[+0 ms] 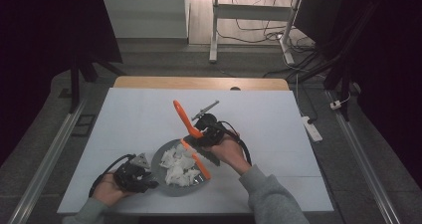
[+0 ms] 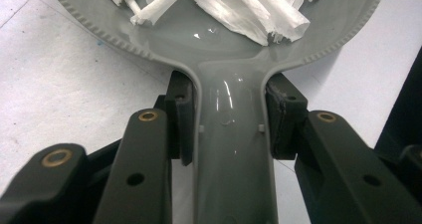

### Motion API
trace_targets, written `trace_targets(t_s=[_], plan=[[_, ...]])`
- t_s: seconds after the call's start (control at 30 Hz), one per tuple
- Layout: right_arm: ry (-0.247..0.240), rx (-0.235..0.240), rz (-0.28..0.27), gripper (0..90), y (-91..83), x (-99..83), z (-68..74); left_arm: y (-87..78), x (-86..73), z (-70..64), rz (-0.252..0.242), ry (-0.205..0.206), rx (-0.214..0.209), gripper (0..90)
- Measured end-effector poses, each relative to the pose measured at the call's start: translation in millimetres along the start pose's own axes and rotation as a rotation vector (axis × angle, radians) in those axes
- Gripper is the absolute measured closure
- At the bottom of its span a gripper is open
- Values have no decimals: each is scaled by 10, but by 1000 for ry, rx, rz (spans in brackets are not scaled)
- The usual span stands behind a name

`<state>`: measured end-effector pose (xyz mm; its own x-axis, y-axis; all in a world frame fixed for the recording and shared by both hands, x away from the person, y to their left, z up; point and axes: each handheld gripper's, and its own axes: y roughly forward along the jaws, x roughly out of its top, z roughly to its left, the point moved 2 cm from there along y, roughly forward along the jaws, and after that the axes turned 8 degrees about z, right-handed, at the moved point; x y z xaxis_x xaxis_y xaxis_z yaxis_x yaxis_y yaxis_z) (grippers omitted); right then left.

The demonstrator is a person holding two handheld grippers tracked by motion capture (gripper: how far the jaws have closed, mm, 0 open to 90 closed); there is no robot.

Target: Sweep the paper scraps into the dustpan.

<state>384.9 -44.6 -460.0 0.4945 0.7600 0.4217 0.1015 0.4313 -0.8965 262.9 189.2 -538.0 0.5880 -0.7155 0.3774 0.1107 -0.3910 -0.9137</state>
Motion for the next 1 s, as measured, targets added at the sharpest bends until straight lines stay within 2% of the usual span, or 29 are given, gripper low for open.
trace_targets(t_s=[0.1, 0.27, 0.53, 0.63, 1.0], plan=[[7, 8, -13, 770, -28, -18, -8, 0, 0, 0, 0, 0, -1, 622], [29, -5, -39, 770, -107, -96, -91, -3, -2, -1, -4, 1, 0, 622], [111, -24, -86, 770, -187, -386, -314, -9, -13, 7, -30, -14, 1, 624], [126, -30, -111, 770, -228, -493, -391, -14, -17, 12, -42, -22, 8, 624], [190, -49, -194, 770, -392, -858, -529, -68, -34, 42, -89, -58, 42, 624]])
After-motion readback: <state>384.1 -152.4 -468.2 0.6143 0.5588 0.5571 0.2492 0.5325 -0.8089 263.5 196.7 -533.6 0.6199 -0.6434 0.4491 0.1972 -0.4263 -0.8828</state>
